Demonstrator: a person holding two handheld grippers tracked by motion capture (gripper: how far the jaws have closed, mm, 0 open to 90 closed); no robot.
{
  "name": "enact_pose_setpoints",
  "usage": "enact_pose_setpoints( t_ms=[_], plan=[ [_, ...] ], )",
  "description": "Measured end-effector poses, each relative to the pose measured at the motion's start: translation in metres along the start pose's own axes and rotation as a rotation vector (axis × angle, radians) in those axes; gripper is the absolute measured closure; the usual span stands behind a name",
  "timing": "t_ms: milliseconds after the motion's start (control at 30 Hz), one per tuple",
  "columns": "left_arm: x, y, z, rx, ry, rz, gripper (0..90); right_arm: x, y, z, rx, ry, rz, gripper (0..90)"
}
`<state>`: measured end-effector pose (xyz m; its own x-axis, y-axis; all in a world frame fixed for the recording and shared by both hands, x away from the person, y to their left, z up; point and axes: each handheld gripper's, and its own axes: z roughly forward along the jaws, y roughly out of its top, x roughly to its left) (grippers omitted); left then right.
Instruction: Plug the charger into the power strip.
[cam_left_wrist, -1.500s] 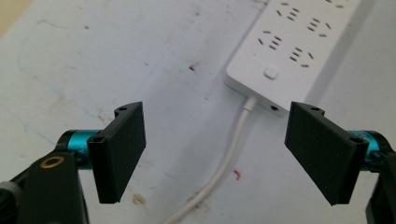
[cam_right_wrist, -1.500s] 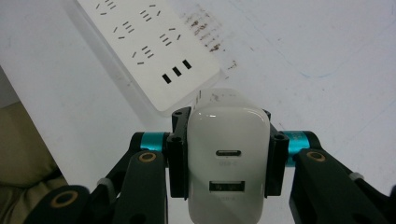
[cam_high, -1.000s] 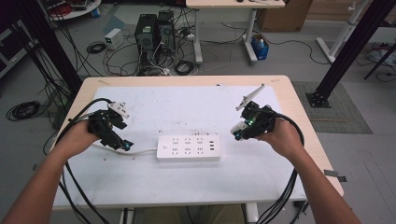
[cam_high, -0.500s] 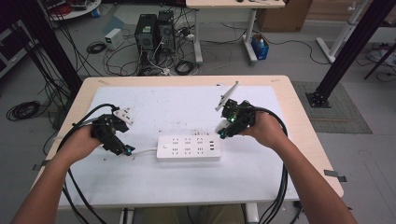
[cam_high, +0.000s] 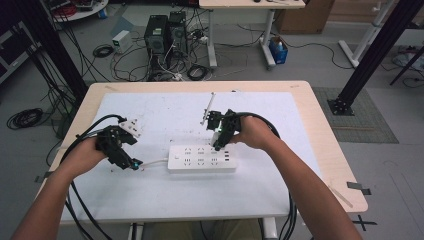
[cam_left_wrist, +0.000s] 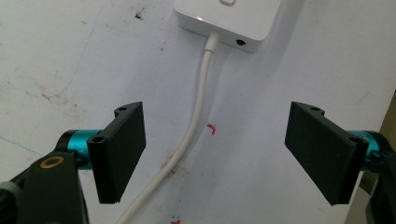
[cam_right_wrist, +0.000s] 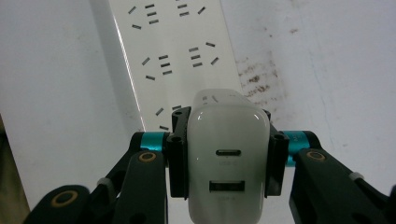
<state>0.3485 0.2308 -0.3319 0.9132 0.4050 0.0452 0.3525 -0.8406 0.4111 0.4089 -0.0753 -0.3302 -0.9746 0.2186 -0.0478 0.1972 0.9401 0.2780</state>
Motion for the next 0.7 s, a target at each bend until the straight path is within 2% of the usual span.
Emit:
enact_pose_setpoints(
  t_ms=[233, 500, 533, 700],
  plan=[
    [0.003, -0.004, 0.004, 0.014, -0.006, 0.003, 20.6, 0.002, 0.009, 0.019, 0.072, 0.015, -0.057, 62.1],
    [0.004, -0.005, 0.005, 0.000, -0.012, 0.004, 20.6, 0.003, 0.017, 0.027, 0.103, 0.030, -0.121, 62.1],
    [0.005, -0.005, 0.005, 0.001, -0.011, 0.007, 20.6, 0.003, 0.019, 0.030, 0.125, 0.029, -0.140, 62.1],
    [0.006, -0.006, 0.006, 0.000, -0.012, 0.000, 20.6, 0.001, 0.021, 0.035, 0.137, 0.030, -0.162, 62.1]
  ],
)
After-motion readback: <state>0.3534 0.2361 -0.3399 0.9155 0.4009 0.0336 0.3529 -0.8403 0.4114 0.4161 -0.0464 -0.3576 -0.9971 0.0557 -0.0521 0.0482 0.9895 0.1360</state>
